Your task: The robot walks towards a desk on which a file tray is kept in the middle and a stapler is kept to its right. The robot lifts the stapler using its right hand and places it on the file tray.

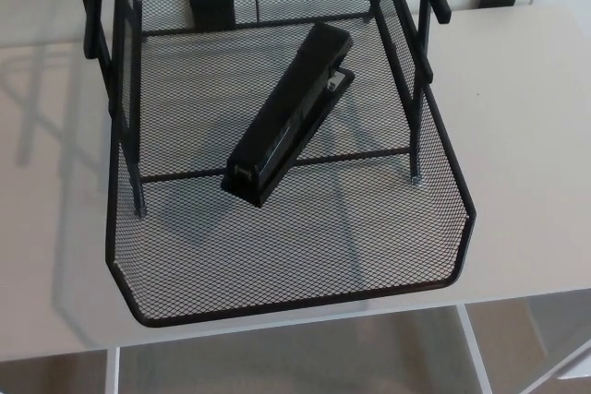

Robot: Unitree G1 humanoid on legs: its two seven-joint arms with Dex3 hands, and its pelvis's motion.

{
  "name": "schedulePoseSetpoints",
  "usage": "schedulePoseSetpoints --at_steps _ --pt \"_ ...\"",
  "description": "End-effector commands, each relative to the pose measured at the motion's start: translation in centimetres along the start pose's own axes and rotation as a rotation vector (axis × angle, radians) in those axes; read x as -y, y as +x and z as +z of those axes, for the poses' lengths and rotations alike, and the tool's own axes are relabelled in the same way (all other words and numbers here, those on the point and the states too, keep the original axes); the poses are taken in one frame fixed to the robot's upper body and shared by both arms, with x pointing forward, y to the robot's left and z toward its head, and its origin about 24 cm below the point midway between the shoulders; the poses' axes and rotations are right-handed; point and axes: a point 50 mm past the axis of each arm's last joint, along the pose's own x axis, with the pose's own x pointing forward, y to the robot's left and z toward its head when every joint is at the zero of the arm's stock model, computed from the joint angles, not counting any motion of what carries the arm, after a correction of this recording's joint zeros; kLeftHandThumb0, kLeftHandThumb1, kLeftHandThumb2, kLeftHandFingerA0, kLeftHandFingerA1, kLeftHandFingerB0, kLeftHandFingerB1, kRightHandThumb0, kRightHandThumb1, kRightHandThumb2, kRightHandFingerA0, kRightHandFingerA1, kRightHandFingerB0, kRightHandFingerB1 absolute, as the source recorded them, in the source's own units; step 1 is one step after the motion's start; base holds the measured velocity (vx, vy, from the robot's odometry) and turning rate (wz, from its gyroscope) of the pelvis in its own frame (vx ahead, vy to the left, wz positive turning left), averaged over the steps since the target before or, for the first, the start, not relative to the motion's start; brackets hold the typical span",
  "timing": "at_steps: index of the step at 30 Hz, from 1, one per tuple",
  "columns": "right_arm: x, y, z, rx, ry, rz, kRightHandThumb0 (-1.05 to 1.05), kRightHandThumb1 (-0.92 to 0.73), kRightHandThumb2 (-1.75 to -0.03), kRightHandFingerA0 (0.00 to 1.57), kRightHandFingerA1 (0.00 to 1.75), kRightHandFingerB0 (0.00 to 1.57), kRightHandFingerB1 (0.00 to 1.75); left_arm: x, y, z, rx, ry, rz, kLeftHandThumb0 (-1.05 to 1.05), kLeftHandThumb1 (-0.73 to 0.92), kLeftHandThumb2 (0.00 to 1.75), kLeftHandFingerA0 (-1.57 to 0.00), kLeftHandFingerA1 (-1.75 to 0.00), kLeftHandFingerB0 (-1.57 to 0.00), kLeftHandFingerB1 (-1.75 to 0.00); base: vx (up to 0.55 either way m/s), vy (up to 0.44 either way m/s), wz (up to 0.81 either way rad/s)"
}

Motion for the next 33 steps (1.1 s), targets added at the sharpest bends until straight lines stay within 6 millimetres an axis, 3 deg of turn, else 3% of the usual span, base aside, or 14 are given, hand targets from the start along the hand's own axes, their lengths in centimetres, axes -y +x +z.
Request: schedulePoseSetpoints --at_steps 1,5,6,8,10,11,15,20,21,22,24,25,29,33 --pt "-8.1 -2.8 -14.2 -0.255 0.745 -0.415 -0.92 -0.48 -0.88 0.15 0.63 0.13 0.67 -1.4 -0.5 0.1 0.029 -0.018 0.056 -1.05 0.89 0.82 -0.33 -1.69 -0.18 -1.51 0.0 0.0 0.0" --pt "-10.9 -4.1 -16.1 -0.347 1.017 -0.457 -0.91 -0.43 -0.9 0.02 0.54 0.17 0.78 -1.6 -0.6 -0.1 0.018 0.014 0.079 -1.05 0.86 0.89 -0.5 -1.69 -0.26 -1.46 0.0 0.0 0.0" --pt "-11.8 -4.2 -16.7 -0.369 1.137 -0.472 -0.79 -0.5 -0.56 0.0 0.52 0.14 0.84 -1.7 -0.6 -0.2 0.012 0.019 0.083 -1.05 0.87 0.81 -0.44 -1.68 -0.18 -1.37 0.0 0.0 0.0" --pt "-13.2 -4.1 -17.4 -0.412 1.251 -0.503 -0.69 -0.47 -0.61 0.0 0.3 0.13 0.8 -1.9 -0.7 -0.3 0.007 0.009 0.087 -1.05 0.87 0.85 -0.43 -1.69 -0.2 -1.44 0.0 0.0 0.0" --pt "-14.7 -4.3 -18.0 -0.495 1.196 -0.43 -0.85 -0.42 -0.88 0.0 0.24 0.13 0.72 -1.9 -0.7 -0.3 0.009 0.009 0.081 -1.05 0.84 0.9 -0.44 -1.71 -0.27 -1.53 0.0 0.0 0.0" --pt "-15.8 -4.5 -18.5 -0.534 1.153 -0.359 -0.79 -0.52 -0.56 0.0 0.3 0.03 0.85 -1.9 -0.7 -0.3 0.008 0.025 0.075 -1.05 0.85 0.88 -0.45 -1.69 -0.32 -1.52 0.0 0.0 0.0" --pt "-18.4 -5.2 -18.9 -0.577 1.141 -0.246 -0.71 -0.43 -0.59 0.0 0.22 0.11 0.77 -1.7 -0.7 -0.4 -0.001 0.048 0.069 -1.05 0.86 0.87 -0.43 -1.66 -0.3 -1.49 0.0 0.0 0.0" --pt "-19.3 -5.8 -18.6 -0.521 0.987 -0.135 -0.7 -0.34 -0.79 0.0 0.4 0.24 0.65 -1.9 -0.8 -0.6 -0.018 0.086 0.067 -1.05 0.86 0.86 -0.4 -1.63 -0.25 -1.45 0.0 0.0 0.0" --pt "-19.5 -5.6 -18.6 -0.525 0.989 -0.116 -0.72 -0.41 -0.53 0.0 0.52 0.27 0.62 -1.8 -0.8 -0.6 -0.02 0.088 0.061 -1.05 0.85 0.86 -0.39 -1.62 -0.24 -1.45 0.0 0.0 0.0" --pt "-19.6 -5.6 -18.4 -0.509 0.894 -0.123 -0.83 -0.31 -0.7 0.1 0.59 0.32 0.64 -1.7 -0.7 -0.6 -0.026 0.096 0.061 -1.05 0.85 0.84 -0.45 -1.59 -0.24 -1.39 0.0 0.0 0.0" --pt "-19.8 -5.6 -18.2 -0.487 0.867 -0.083 -0.79 -0.41 -0.53 0.13 0.58 0.3 0.62 -1.7 -0.7 -0.9 -0.036 0.123 0.067 -1.05 0.83 0.88 -0.49 -1.58 -0.33 -1.44 0.0 0.0 0.0" --pt "-19.7 -5.6 -17.8 -0.447 0.717 -0.032 -0.82 -0.37 -0.81 0.22 0.67 0.26 0.62 -1.7 -0.8 -1.1 -0.047 0.13 0.056 -1.05 0.83 0.87 -0.42 -1.51 -0.28 -1.36 0.0 0.0 0.0" --pt "-19.6 -6.0 -17.8 -0.413 0.628 0.042 -0.84 -0.49 -0.56 0.18 0.57 0.28 0.59 -1.8 -1.0 -1.7 -0.059 0.093 0.044 -1.05 0.82 0.83 -0.37 -1.45 -0.25 -1.32 0.0 0.0 0.0" --pt "-20.0 -5.9 -17.8 -0.42 0.66 0.07 -0.83 -0.36 -0.76 0.27 0.63 0.27 0.61 -1.7 -0.8 -1.4 -0.055 0.104 0.051 -1.05 0.81 0.86 -0.46 -1.54 -0.3 -1.39 0.0 0.0 0.0"
